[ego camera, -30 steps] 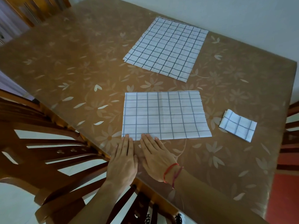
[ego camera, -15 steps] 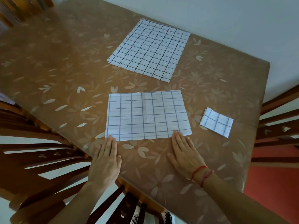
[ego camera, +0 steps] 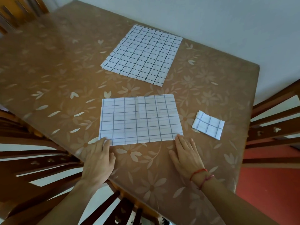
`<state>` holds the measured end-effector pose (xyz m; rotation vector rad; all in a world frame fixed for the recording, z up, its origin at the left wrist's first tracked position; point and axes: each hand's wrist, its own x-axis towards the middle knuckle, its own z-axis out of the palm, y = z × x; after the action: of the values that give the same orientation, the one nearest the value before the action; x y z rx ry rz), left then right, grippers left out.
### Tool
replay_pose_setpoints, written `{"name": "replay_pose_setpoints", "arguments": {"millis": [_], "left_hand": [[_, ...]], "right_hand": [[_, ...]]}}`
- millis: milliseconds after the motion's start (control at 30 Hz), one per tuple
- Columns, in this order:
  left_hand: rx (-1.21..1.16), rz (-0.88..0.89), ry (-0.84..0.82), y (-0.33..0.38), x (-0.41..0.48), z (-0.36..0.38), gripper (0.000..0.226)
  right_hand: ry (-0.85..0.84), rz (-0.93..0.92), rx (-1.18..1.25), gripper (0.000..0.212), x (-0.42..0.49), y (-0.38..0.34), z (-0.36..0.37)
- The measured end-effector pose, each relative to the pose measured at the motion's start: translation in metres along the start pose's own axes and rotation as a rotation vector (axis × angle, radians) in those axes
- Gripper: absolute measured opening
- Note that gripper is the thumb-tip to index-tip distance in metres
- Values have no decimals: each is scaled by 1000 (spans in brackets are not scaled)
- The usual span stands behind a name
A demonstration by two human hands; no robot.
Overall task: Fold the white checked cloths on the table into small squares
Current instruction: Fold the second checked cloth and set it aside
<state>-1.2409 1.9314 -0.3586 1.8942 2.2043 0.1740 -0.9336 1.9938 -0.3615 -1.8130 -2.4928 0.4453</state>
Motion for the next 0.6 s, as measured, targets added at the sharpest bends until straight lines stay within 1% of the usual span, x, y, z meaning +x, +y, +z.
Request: {"name": "replay_pose_setpoints", "arguments": {"millis": [100,200,267,300,333,400,433,533,600], "left_hand": [[-40,93,32,26,9,1,40],[-24,210,6,56,17,10,42],[0,243,-23,69,21,15,45],[7,247,-31,72,23,19,46],[5,239,-45,73,24,21,47],[1,234,-47,72,24,24,46],[-1,238,-41,70,24,25,46],[-14,250,-28,68,23,27,46],[-27,237,1,69,23,28,45]], "right_hand": [[44,40,84,55,6,-3,-2],[70,55,101,44,12,-5,-8],[87,51,114,33,16,-6,-14],[70,62,123,31,18,-6,-18],[42,69,123,33,21,-6,-22],[-12,77,136,44,31,-5,-26],[-11,91,173,48,37,-5,-30],[48,184,366,49,65,-6,-47],[51,261,466,47,90,-5,-54]]}}
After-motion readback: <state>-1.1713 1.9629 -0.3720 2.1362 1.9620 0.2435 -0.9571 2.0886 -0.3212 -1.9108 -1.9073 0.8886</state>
